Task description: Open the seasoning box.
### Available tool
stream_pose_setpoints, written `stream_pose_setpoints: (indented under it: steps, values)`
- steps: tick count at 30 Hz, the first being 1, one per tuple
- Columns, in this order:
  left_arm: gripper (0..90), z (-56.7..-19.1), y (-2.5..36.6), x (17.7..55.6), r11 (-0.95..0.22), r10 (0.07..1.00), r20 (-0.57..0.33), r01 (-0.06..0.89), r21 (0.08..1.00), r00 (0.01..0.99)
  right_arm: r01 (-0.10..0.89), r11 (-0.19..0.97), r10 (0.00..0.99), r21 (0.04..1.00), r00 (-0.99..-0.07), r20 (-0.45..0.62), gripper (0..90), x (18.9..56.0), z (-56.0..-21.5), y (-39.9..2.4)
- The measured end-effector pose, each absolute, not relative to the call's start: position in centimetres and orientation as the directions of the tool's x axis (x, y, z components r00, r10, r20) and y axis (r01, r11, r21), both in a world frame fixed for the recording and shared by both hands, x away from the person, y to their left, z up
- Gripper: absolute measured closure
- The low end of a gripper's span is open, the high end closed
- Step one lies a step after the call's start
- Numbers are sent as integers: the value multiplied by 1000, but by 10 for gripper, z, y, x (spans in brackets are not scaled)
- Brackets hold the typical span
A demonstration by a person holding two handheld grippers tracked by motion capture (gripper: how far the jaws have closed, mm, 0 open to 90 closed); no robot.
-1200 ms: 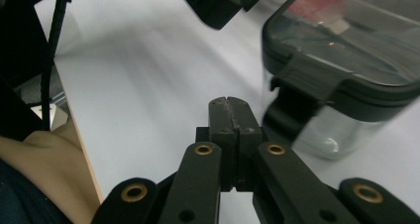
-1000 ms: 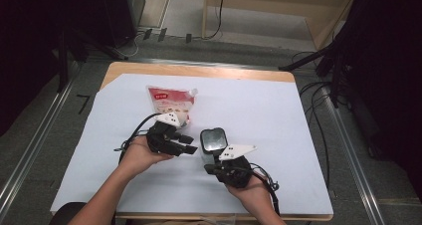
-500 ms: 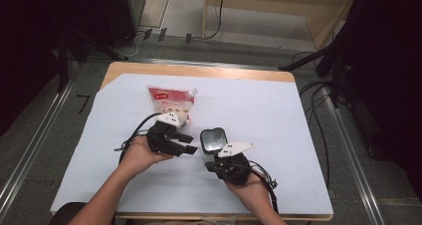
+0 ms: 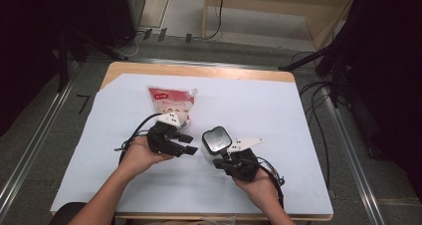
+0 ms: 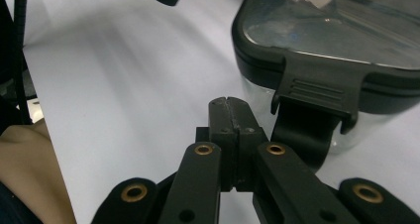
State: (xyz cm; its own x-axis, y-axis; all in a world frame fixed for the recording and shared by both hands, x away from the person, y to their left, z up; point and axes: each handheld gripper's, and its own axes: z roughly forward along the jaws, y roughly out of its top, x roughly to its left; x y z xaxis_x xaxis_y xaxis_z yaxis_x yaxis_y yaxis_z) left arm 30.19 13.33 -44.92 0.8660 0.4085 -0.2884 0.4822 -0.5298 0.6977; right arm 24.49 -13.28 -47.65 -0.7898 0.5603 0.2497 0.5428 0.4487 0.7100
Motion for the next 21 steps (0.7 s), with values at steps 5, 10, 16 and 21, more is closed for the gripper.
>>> stream_pose_setpoints:
  steps: [5,10,16,21]
  values:
    - [503,-449,134,302,-536,404,-286,478,696,869,561,436,580,704,-773,258,900,250,-476,-148]
    - [501,-449,134,302,-532,405,-291,482,696,867,577,433,596,692,-760,260,900,254,-475,-158]
    - [496,-449,132,301,-535,410,-281,478,696,868,595,417,625,688,-737,258,900,262,-473,-174]
    - [483,-449,132,301,-535,407,-277,472,700,871,610,403,646,682,-718,260,900,268,-473,-184]
